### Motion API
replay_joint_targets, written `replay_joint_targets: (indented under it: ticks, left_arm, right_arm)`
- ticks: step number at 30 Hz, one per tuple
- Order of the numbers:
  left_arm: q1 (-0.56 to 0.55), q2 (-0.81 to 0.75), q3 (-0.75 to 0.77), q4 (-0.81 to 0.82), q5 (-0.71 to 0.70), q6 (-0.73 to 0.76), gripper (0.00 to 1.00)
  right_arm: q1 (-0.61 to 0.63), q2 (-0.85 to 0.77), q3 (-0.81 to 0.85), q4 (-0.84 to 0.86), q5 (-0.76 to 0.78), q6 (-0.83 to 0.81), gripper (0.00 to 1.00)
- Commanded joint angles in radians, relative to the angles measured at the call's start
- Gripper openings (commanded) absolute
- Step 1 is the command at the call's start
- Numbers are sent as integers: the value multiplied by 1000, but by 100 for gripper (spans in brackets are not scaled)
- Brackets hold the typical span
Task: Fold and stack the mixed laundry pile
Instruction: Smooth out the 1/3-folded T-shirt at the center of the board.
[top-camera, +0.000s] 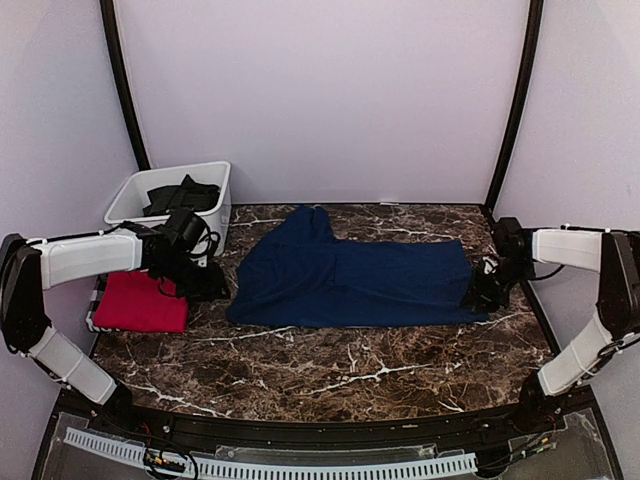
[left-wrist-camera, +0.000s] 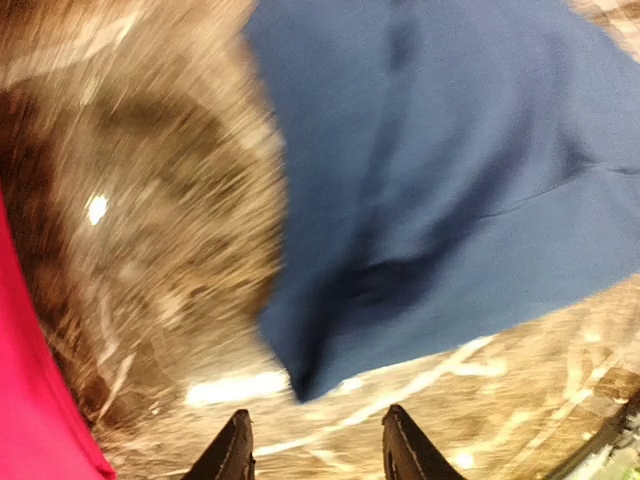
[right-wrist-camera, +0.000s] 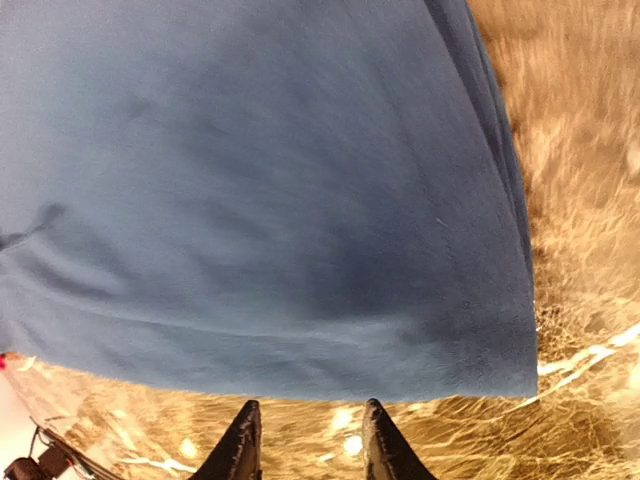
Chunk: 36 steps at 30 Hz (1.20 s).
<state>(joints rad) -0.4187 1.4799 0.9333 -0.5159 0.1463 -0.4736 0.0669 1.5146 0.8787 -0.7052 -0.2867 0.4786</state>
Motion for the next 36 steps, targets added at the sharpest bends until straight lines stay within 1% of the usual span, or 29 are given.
replay_joint_targets:
  ticks: [1,4,7,10,14,17,20,21,25,27,29,31,34,36]
  left_arm:
    - [-55,41,167,35,85,91,43]
    - [-90,138,253,70,119,98,42]
    - [-105,245,284,100,145,94,40]
    - [-106,318,275,132,160,81,38]
    - [-105,360,225,135,143,60,35]
    - [-105,356,157,129,130,34,32]
    - [-104,324,85,119,116,-12,28]
    - [-105,314,38,121,115,-23,28]
    - [-104,238,-89,118,91,-86,25]
    - [-104,206,-120,109,69,-103,25]
    - [-104,185,-120,93,46,-100,25]
    - [-101,188,-96,78,30,-91,25]
    - [-99,201,-46,62,26,-79,26]
    - [-98,207,-27,58,21,-71,26]
  right_arm:
    - [-6,-64,77,56,-68,-58,35]
    - [-4,-25,97,125,-139,-56,37]
    - [2,68,133,141,-167,-79,33]
    - [24,151,147,163,-187,-98,31]
    - [48,206,141,175,-149,-90,28]
    - [48,215,114,172,-122,-55,24]
    - [54,186,63,182,-137,-17,22]
    - [64,172,43,185,-146,-6,21]
    - [127,129,-6,179,-200,10,22]
    - [132,87,-4,175,-218,1,24]
    - [130,29,27,166,-173,-31,27]
    - [126,3,74,154,-90,-71,29]
    - [117,11,153,116,32,-137,29]
    - [111,27,173,127,86,-168,29]
